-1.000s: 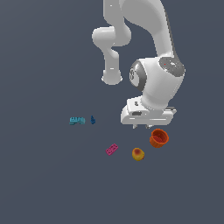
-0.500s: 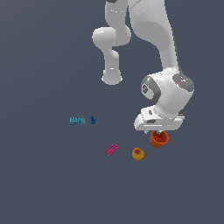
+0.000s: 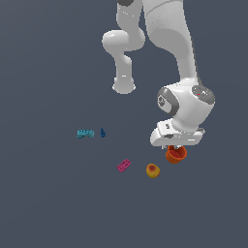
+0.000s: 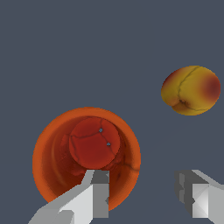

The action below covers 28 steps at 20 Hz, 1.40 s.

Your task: Pick up a designated object from a clutter of objects.

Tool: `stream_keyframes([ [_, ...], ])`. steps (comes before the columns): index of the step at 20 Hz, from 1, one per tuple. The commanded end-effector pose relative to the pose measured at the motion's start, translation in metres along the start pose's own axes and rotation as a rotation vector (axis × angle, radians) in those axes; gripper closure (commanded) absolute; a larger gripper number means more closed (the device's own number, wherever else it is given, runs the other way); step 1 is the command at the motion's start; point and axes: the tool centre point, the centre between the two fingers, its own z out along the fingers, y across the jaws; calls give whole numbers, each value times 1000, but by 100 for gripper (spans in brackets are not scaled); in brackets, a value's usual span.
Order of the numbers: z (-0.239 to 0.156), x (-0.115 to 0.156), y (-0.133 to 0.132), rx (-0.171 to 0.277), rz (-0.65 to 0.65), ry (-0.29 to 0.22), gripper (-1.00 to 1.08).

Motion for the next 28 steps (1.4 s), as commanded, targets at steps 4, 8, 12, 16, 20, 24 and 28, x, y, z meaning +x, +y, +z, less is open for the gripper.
stream_keyframes([
  [4, 20, -1, -1, 0, 0, 0, -20],
  [8, 26, -1, -1, 0, 0, 1, -20],
  [12, 26, -1, -1, 0, 0, 1, 108],
  [16, 26, -1, -1, 0, 0, 1, 108],
  [20, 25, 0, -1, 1, 0, 2, 108],
  [24, 20, 0, 7, 1, 0, 2, 108],
  [28, 9, 1, 24, 1, 0, 2, 108],
])
